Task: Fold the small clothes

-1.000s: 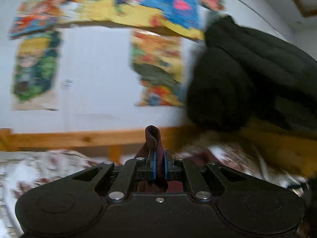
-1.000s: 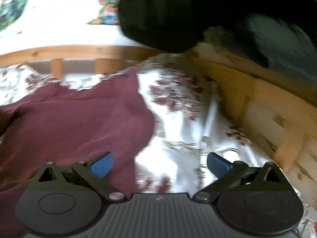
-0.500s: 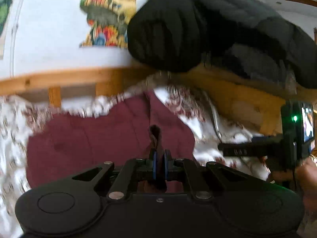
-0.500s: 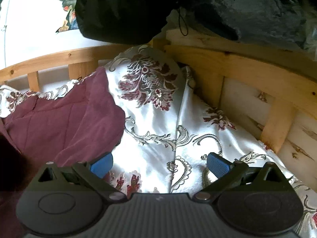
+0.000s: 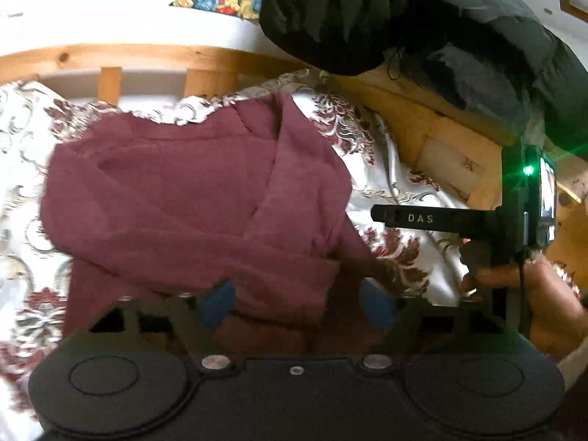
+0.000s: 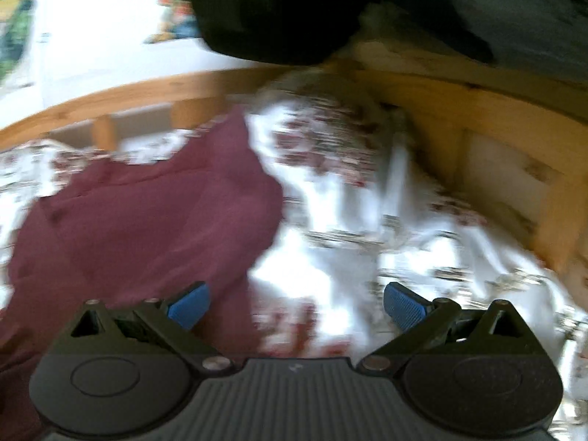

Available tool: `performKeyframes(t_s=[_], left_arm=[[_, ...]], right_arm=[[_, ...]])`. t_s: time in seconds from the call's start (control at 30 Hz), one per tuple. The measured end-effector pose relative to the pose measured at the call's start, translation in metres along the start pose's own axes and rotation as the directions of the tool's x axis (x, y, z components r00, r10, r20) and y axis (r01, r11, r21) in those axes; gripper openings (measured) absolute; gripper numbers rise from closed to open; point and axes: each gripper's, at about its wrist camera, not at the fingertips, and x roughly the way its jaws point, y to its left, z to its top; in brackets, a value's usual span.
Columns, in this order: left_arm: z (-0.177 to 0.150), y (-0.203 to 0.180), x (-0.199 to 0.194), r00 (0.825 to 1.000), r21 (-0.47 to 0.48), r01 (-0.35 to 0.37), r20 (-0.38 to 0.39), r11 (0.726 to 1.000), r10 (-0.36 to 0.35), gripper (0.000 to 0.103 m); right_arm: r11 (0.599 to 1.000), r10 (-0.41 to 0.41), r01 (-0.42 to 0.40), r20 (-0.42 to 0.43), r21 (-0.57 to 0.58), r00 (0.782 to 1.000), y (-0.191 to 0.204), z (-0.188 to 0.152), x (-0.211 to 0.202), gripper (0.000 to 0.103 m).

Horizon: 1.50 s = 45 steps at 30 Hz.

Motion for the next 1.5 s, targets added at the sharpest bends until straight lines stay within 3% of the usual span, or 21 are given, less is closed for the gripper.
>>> performKeyframes(t_s=[0.1,0.17,0.3,0.4,0.63,0.73,0.83,0.97,1.03,1.1,1.23,1.3,1.37,1.43,1.5], left_arm=[[-0.008,0.008,-0.018,0.998,0.040,-0.059,-0.002,0.997,0.059,0.089],[-0.016,0.015,-0.029,0.995,0.060,-0.100,-0.013,0.993,0.101,0.092],[-0.037,0.032,-0.050,0.986,0.044,-0.156,-0.056,0.987,0.158,0.094],[-0.052,0.040,-0.062,0.979,0.045,-0.177,-0.098,0.983,0.181,0.095],[-0.076,0.045,-0.077,0.966,0.109,-0.192,-0.157,0.975,0.208,0.096],[-0.079,0.042,-0.073,0.950,0.208,-0.223,-0.174,0.952,0.260,0.096],[-0.085,0.044,-0.061,0.917,0.309,-0.244,-0.235,0.919,0.323,0.096],[-0.088,0.042,-0.060,0.917,0.388,-0.266,-0.182,0.883,0.356,0.095],[-0.087,0.038,-0.058,0.913,0.433,-0.282,-0.153,0.856,0.378,0.092],[-0.088,0.033,-0.058,0.914,0.485,-0.291,-0.114,0.825,0.389,0.086],[-0.088,0.027,-0.062,0.929,0.549,-0.260,-0.082,0.795,0.360,0.051],[-0.088,0.026,-0.064,0.934,0.568,-0.256,-0.065,0.782,0.352,0.045],[-0.089,0.025,-0.067,0.935,0.581,-0.259,-0.050,0.771,0.352,0.036],[-0.087,0.026,-0.068,0.932,0.582,-0.273,-0.037,0.766,0.360,0.031],[-0.086,0.028,-0.069,0.930,0.568,-0.284,-0.033,0.773,0.366,0.027]], right_arm=[[0.989,0.101,-0.098,0.022,-0.114,0.995,0.027,-0.003,-0.006,0.103],[0.970,0.129,-0.121,0.024,-0.210,0.991,0.048,-0.009,-0.008,0.103],[0.923,0.074,-0.108,-0.103,-0.370,0.992,0.082,-0.025,0.005,0.103],[0.902,0.032,-0.099,-0.163,-0.421,0.986,0.087,-0.034,0.014,0.103],[0.910,0.007,-0.065,-0.142,-0.410,0.990,0.063,-0.021,0.001,0.103],[0.924,-0.007,-0.040,-0.120,-0.381,0.993,0.050,-0.013,-0.015,0.103],[0.937,-0.017,-0.017,-0.093,-0.349,0.995,0.040,-0.009,-0.034,0.103],[0.936,-0.040,0.015,-0.065,-0.351,0.997,0.032,-0.013,-0.064,0.103],[0.910,-0.036,0.007,-0.062,-0.416,0.997,0.032,-0.023,-0.080,0.103],[0.854,-0.012,-0.041,-0.097,-0.519,0.995,0.034,-0.039,-0.094,0.103],[0.701,-0.002,-0.125,-0.177,-0.702,0.984,0.045,-0.077,-0.113,0.103],[0.617,0.012,-0.178,-0.218,-0.766,0.976,0.056,-0.092,-0.115,0.103],[0.545,-0.019,-0.181,-0.228,-0.818,0.973,0.070,-0.105,-0.110,0.103],[0.519,-0.047,-0.151,-0.204,-0.842,0.978,0.078,-0.111,-0.101,0.102],[0.545,-0.062,-0.134,-0.199,-0.828,0.978,0.079,-0.109,-0.093,0.102]])
